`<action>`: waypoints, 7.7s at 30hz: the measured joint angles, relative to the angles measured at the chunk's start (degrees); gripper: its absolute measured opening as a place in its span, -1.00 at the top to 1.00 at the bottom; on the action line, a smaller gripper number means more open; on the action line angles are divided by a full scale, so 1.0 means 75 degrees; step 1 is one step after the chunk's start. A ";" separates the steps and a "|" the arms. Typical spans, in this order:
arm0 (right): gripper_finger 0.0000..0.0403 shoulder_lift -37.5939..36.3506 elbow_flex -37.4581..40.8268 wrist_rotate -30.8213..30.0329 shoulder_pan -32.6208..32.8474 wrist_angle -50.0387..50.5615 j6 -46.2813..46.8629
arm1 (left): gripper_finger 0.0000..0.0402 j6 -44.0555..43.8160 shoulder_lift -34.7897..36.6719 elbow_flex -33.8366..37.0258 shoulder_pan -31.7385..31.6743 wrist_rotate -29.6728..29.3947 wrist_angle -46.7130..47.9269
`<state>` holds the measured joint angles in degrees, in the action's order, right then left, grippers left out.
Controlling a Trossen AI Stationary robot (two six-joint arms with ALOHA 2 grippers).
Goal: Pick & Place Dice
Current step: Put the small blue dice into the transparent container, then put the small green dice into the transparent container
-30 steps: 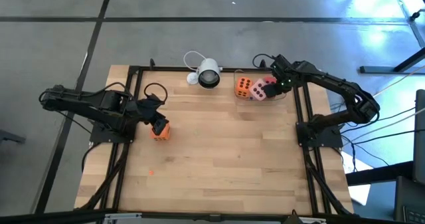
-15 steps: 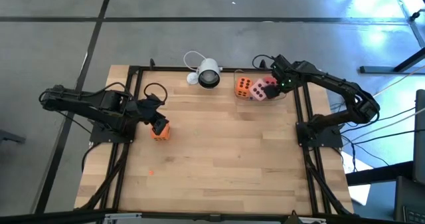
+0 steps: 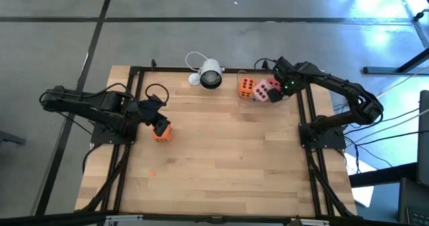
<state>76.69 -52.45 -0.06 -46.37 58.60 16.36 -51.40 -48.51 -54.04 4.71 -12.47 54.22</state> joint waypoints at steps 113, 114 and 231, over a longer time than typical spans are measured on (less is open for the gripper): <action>-0.10 -0.0017 -0.0289 -0.0162 0.0371 0.0926 -0.1326 | 0.36 -0.0259 -0.0003 0.0000 0.0003 0.0020 0.0003; -0.10 -0.0017 -0.0289 0.0243 0.0362 0.0940 -0.1613 | 0.36 -0.0262 -0.0003 0.0000 0.0000 0.0020 0.0003; -0.10 -0.2780 -0.3538 -0.2877 0.4913 0.1732 0.1935 | -0.06 0.5534 -0.7421 -0.1946 -0.1241 0.1944 -0.1782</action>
<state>55.83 -78.98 -21.64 -9.52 71.59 30.87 -9.89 -104.17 -68.63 -4.60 2.11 40.85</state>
